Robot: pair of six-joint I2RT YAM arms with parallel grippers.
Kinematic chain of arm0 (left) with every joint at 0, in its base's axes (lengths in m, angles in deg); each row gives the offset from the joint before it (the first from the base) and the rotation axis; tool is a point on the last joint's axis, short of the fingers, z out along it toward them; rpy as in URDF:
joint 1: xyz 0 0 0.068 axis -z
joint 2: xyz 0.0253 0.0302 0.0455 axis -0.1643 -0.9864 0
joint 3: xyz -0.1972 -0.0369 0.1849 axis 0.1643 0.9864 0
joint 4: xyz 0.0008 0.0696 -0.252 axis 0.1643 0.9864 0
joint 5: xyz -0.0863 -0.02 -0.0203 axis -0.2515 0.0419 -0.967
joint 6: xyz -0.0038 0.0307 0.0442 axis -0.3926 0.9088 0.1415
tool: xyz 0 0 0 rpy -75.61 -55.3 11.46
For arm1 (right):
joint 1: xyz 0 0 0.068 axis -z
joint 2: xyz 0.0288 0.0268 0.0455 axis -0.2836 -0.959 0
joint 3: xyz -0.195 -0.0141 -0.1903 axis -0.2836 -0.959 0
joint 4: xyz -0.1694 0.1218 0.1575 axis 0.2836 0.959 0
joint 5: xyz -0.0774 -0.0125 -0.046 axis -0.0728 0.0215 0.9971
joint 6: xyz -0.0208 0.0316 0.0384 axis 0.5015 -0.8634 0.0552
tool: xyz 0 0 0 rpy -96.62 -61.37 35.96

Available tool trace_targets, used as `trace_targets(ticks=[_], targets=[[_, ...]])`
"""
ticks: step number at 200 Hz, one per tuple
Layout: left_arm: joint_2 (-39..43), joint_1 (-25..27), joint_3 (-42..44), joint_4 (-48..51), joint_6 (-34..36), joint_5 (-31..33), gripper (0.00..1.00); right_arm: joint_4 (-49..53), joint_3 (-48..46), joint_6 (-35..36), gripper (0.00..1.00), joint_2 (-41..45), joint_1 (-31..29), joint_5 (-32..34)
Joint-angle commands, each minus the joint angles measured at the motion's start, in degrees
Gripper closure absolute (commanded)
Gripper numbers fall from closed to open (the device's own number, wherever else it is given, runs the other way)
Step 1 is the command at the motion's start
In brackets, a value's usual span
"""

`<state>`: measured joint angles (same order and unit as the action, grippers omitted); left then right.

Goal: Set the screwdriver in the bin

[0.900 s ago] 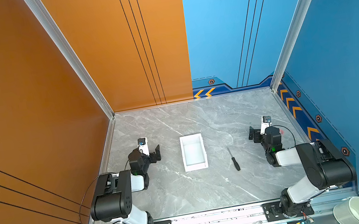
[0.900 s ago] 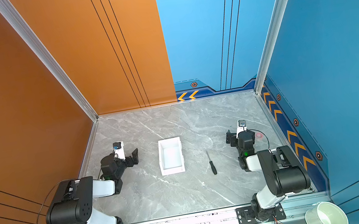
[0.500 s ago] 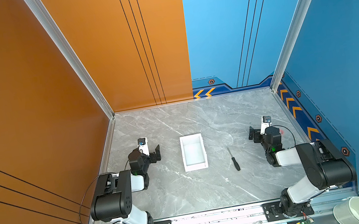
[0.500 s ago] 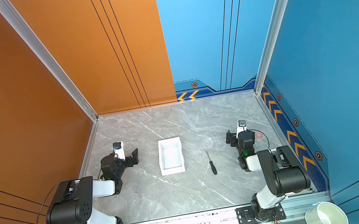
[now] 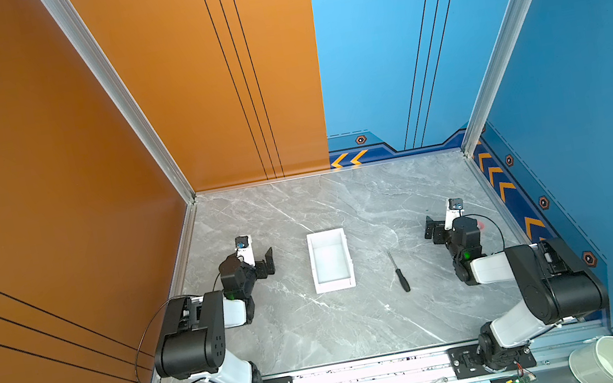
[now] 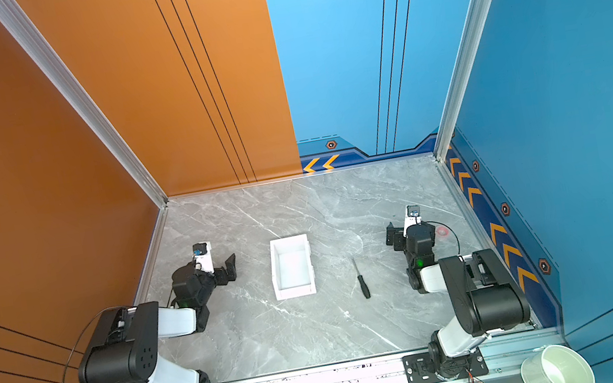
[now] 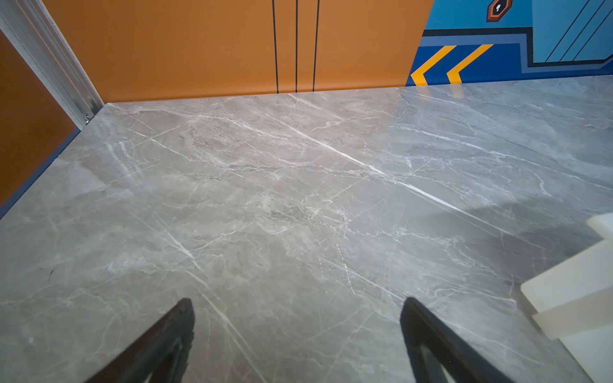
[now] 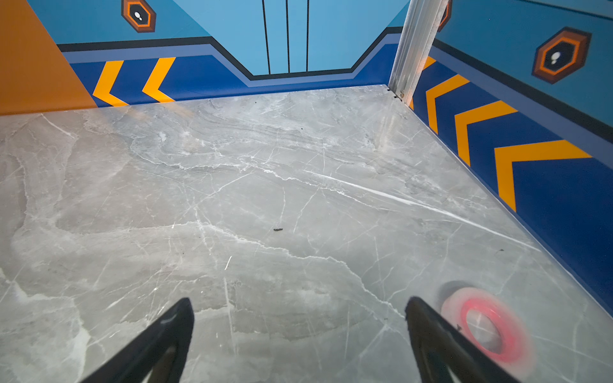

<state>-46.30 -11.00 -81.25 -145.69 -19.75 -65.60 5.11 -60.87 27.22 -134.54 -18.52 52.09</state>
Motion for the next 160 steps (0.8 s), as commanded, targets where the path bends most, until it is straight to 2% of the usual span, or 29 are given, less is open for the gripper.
trace_targets(ticks=[1, 82, 90, 103, 130, 160], targets=[[0.77, -0.22, -0.52, 0.24, 0.77, -1.07, 0.02, -0.56, 0.74, 0.88, 0.00, -0.26, -0.07, -0.03], [1.13, -0.40, -0.18, 0.07, 0.41, -0.92, 0.02, -0.39, 0.83, 0.62, 0.00, -0.26, 0.46, -0.93], [1.82, -0.34, -0.05, 0.09, 0.54, -0.97, 0.02, -0.46, 0.76, 0.71, 0.00, -0.26, -0.09, 0.24], [4.28, -0.22, 0.21, 1.91, 0.78, -0.80, 0.02, 0.03, 0.80, 0.42, 0.00, 0.83, -1.36, 5.71], [10.46, -0.50, 1.29, 4.83, 0.82, -2.84, 0.02, 17.24, 7.08, -0.61, 0.00, 8.16, -1.37, 9.11], [17.33, -0.07, -1.62, 15.58, 1.43, -1.73, 0.02, 30.72, 13.29, -3.90, 0.00, 13.35, -2.43, 11.90]])
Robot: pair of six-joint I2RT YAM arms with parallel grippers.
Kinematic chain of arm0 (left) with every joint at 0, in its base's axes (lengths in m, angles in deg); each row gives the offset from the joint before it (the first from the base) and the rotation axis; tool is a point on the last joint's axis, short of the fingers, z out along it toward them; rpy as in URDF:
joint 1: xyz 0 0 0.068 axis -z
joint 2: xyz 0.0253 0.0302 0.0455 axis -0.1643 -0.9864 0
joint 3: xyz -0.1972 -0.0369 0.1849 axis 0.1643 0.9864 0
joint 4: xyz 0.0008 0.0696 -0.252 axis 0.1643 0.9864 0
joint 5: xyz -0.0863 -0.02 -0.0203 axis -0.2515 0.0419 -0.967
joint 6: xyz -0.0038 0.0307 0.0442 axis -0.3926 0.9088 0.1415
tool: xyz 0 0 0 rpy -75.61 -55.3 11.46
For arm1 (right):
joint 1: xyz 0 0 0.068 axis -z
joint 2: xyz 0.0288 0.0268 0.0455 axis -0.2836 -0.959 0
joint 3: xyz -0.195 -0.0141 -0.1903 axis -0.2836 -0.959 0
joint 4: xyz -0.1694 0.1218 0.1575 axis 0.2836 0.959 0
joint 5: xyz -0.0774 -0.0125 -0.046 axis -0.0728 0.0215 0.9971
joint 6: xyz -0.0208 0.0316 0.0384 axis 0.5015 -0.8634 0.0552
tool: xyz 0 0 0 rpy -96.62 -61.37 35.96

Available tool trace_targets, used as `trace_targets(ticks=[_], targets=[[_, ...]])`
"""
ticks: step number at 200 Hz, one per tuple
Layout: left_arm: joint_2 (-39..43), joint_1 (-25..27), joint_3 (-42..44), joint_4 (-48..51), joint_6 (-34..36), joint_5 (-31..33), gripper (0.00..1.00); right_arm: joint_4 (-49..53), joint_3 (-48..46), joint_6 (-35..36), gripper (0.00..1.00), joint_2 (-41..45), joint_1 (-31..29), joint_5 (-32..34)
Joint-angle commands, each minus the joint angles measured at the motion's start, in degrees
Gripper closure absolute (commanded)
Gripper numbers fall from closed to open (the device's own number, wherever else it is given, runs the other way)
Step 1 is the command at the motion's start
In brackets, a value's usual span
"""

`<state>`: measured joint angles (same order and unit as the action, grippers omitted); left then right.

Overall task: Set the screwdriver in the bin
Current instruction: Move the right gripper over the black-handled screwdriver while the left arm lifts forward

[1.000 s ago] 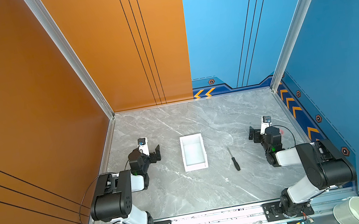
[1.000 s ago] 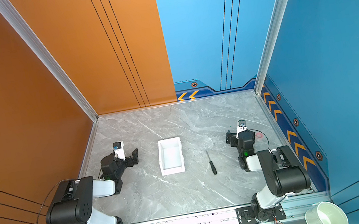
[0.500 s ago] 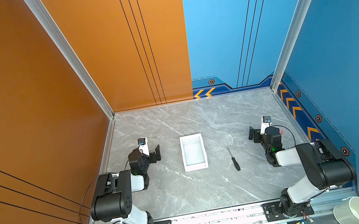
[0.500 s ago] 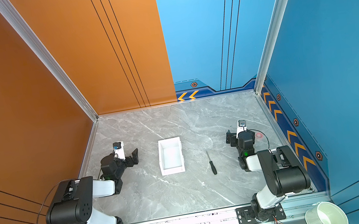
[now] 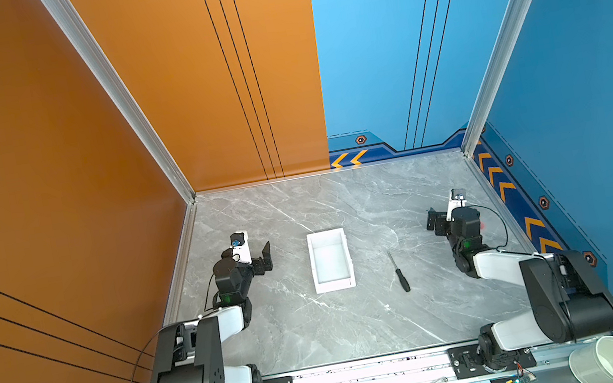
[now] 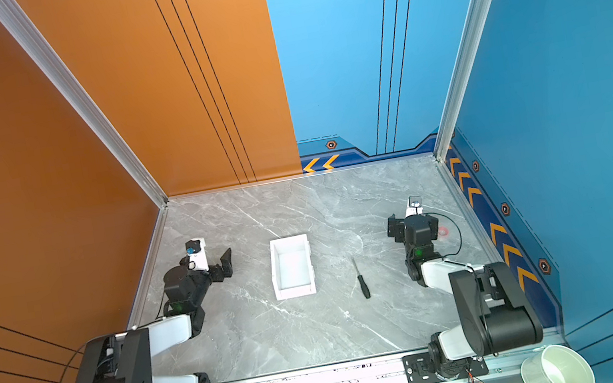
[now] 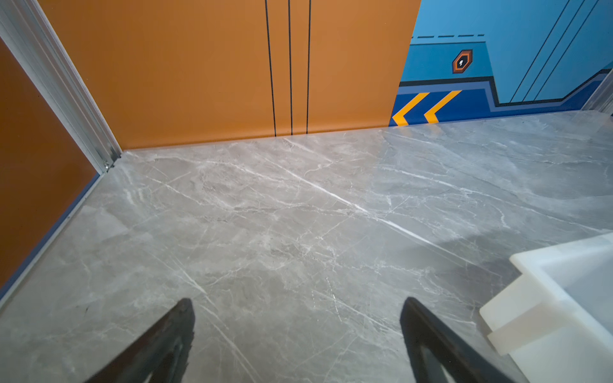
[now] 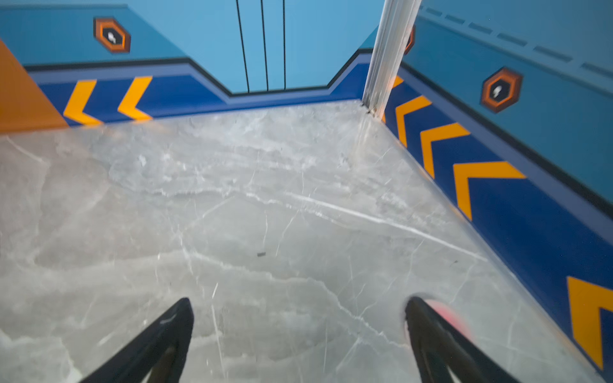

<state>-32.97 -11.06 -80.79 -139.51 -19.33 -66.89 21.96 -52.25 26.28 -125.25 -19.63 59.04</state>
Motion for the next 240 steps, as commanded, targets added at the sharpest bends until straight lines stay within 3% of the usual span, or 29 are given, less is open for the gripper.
trace_targets(ticks=[1, 21, 60, 107, 166, 182, 200, 240], targets=[[4.19, 0.01, -2.08, 9.68, 0.97, -0.33, 0.02, 14.22, 4.90, -3.11, 0.00, 4.20, -1.41, 5.15], [7.33, 0.88, -5.70, 18.89, 2.05, 1.37, 0.02, 27.13, 10.92, -7.65, 0.00, 5.64, -3.64, 5.63], [7.92, 4.03, -21.18, 51.35, 8.61, 7.59, 0.02, 43.08, 16.76, -10.57, 0.00, 6.66, -13.90, 7.36], [0.86, 4.77, -39.00, 76.08, 6.76, 7.43, 0.02, 57.84, 17.64, -19.42, 0.07, 7.59, -21.51, 0.07], [-0.91, 6.72, -46.25, 82.42, 5.34, -1.19, 0.02, 63.99, 14.70, -25.34, 0.23, 5.32, -27.16, -6.89], [-0.15, 7.70, -46.03, 82.64, 6.64, -1.54, 0.02, 64.14, 13.65, -26.47, 0.25, 4.12, -28.59, -8.54], [0.41, 8.47, -45.36, 82.73, 7.90, -1.16, 0.02, 64.22, 12.91, -26.97, 0.37, 2.61, -29.98, -10.59], [0.70, 9.09, -43.98, 82.73, 8.83, 0.17, 0.02, 64.28, 11.40, -28.71, 0.40, 1.35, -32.83, -11.27]])
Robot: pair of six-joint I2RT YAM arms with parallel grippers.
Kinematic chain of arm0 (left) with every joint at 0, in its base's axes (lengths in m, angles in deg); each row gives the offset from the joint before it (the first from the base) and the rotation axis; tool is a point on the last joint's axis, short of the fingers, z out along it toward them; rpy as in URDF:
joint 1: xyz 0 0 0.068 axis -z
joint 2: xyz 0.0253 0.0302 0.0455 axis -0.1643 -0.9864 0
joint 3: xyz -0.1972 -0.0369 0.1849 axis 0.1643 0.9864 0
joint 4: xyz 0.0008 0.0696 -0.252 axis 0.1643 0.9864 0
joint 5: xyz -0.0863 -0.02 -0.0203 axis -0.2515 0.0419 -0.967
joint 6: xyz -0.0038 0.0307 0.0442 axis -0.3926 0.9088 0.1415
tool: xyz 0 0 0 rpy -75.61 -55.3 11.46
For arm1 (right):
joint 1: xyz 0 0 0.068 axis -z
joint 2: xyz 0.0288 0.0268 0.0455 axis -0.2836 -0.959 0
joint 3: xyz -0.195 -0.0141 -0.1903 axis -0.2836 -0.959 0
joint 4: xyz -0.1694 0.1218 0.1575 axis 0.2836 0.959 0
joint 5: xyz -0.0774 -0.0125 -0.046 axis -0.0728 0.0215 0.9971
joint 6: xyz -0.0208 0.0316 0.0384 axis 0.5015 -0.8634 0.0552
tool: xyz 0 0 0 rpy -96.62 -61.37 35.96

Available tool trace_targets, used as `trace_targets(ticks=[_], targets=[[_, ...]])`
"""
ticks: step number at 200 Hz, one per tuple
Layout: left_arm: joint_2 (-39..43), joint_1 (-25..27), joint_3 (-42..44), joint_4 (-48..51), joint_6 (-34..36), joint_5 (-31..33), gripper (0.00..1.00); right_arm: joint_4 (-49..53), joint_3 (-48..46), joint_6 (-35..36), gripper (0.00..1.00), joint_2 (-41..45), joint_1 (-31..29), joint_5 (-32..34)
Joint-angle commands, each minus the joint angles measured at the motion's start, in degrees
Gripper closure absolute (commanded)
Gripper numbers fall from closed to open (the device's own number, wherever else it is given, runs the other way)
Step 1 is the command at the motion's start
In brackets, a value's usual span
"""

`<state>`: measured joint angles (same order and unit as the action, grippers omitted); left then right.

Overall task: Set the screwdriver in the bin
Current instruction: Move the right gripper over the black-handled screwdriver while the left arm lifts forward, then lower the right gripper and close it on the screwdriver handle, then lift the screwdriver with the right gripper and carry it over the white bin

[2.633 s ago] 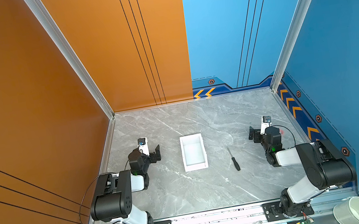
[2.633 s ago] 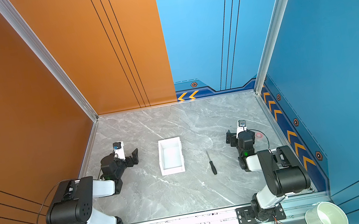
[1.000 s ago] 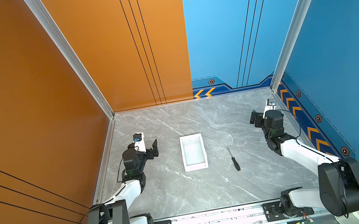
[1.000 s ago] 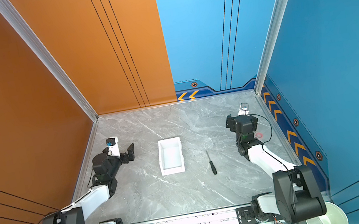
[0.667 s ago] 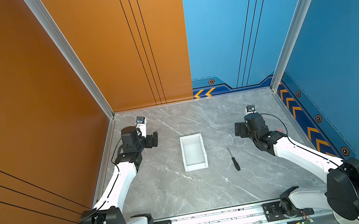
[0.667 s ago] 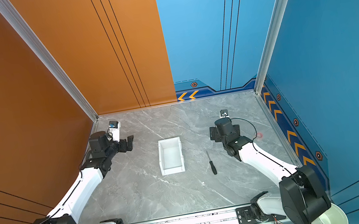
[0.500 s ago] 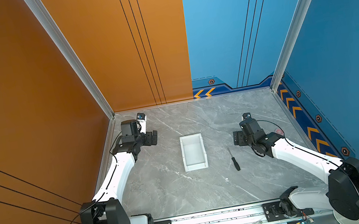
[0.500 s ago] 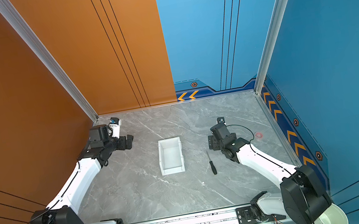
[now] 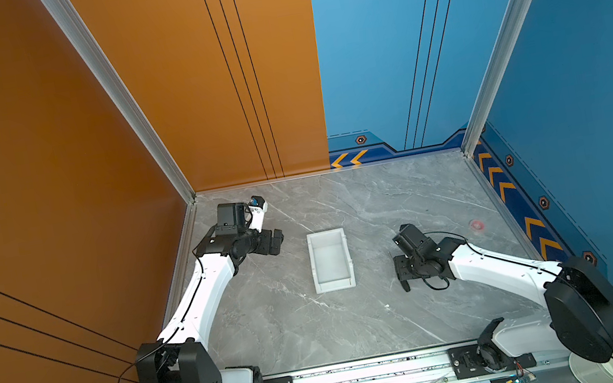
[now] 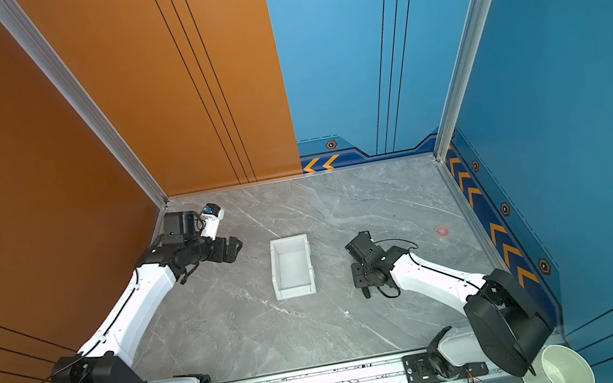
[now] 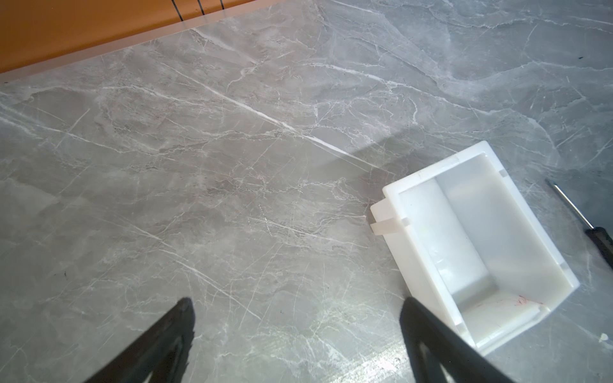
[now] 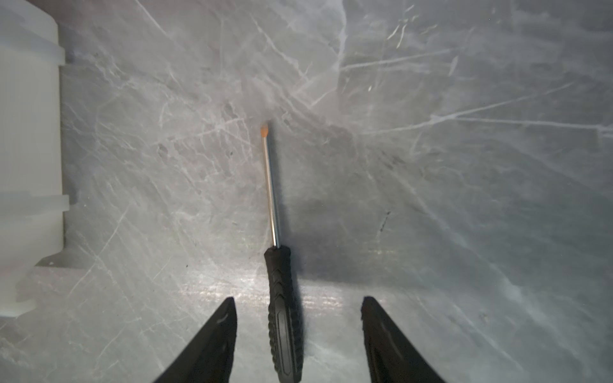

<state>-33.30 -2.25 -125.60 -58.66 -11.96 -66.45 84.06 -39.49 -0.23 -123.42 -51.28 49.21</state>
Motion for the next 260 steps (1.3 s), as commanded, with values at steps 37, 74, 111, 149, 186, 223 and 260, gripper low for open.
trace_targets(ticks=[37, 74, 111, 149, 186, 223, 260], targets=[[1.05, 0.69, 1.06, 1.97, 1.34, -0.27, 0.02, 0.64, -1.66, -2.66, 0.47, -2.69, -2.35, -2.54], [1.44, 1.14, 1.08, 2.04, 1.17, -0.20, 0.02, 0.46, -1.19, -2.99, 0.50, -6.63, -3.05, -1.21], [1.66, 1.76, 0.96, 2.76, 1.25, -0.60, 0.02, 0.55, -0.54, -2.71, 0.60, -9.00, -4.28, -0.47], [1.82, 2.36, 0.83, 2.95, 1.73, 0.14, 0.02, 0.54, -0.68, -2.78, 0.76, -9.36, -5.03, -0.42], [2.15, 2.59, 0.07, 3.50, 2.71, 1.56, 0.02, 1.01, -0.13, -2.36, 0.82, -7.76, -5.01, -0.11], [2.78, 2.63, -0.63, 4.67, 2.96, 3.41, 0.02, 4.14, 2.82, -0.84, 0.84, -4.10, -5.01, 1.50], [3.46, 2.40, -0.57, 5.15, 2.88, 6.72, 0.02, 8.11, 7.37, 1.04, 0.84, -0.20, -4.84, 2.68]])
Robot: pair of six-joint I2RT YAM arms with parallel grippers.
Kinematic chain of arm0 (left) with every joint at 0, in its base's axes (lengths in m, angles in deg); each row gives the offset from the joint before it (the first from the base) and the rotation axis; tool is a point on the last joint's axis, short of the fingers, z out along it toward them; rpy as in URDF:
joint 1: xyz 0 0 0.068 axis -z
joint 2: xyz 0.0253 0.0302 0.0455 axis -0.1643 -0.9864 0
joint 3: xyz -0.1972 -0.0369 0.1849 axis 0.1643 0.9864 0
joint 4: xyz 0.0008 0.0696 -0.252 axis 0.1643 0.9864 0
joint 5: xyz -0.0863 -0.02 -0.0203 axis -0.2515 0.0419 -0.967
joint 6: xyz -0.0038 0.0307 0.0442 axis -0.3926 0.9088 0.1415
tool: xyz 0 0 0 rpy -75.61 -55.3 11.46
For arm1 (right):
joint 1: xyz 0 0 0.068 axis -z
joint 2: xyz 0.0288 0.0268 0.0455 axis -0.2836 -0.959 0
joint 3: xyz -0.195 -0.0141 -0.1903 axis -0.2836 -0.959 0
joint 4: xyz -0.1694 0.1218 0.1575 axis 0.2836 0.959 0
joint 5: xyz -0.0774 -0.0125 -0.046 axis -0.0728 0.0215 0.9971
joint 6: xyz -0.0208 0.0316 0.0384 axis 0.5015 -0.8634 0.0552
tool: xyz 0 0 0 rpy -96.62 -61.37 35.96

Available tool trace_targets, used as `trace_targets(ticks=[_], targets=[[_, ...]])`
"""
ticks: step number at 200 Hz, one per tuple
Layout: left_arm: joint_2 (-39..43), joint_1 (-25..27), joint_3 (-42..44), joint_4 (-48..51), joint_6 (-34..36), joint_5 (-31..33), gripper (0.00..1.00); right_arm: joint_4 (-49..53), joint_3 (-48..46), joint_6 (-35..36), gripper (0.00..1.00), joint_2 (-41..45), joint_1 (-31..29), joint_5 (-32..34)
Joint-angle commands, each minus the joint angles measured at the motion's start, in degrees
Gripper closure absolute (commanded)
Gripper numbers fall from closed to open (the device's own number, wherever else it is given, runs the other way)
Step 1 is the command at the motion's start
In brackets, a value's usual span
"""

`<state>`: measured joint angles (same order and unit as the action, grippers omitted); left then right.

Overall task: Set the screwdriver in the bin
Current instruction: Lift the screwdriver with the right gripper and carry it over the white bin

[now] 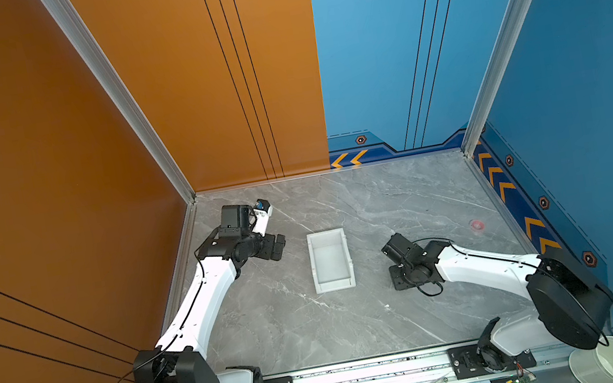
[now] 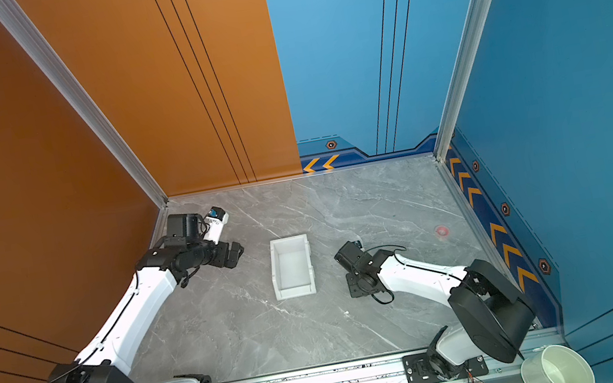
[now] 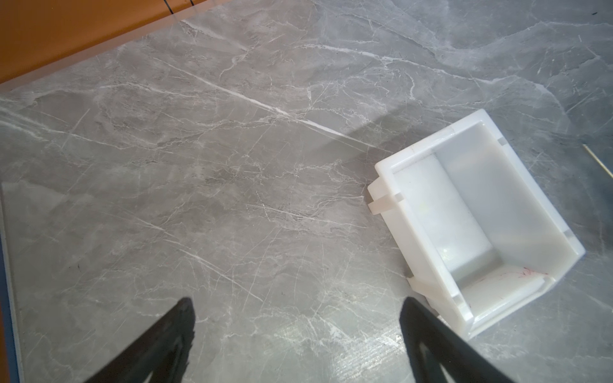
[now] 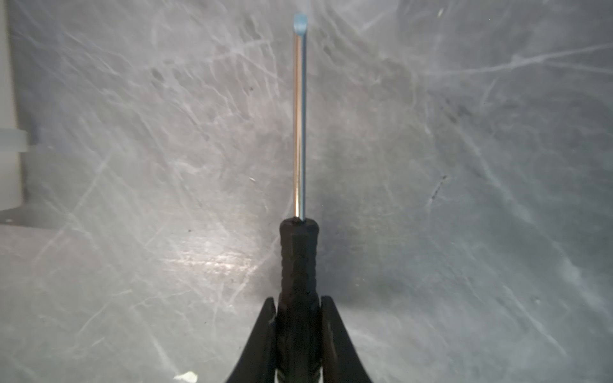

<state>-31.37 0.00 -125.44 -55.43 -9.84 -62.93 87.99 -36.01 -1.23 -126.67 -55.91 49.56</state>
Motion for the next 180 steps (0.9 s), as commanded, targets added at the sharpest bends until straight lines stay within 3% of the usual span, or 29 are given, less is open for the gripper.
trace_targets(ticks=[1, 48, 75, 180], targets=[[1.60, 0.14, -0.71, 1.91, 0.75, 3.29, 0.02, 4.18, 4.00, 2.07, 0.84, 3.13, -0.20, 2.43], [2.26, -0.55, -1.21, 1.91, 0.64, 7.09, 0.02, 7.82, 12.58, 4.42, 0.84, 3.66, -0.37, 3.04], [2.63, -1.78, -1.26, 1.74, -0.66, 7.31, 0.02, 8.35, 18.18, 5.33, 0.84, 1.55, -4.07, 3.45], [1.21, -4.82, -4.14, 1.75, -4.05, 7.22, 0.02, 7.26, 35.14, 6.32, 0.83, -17.70, -16.99, 1.86]])
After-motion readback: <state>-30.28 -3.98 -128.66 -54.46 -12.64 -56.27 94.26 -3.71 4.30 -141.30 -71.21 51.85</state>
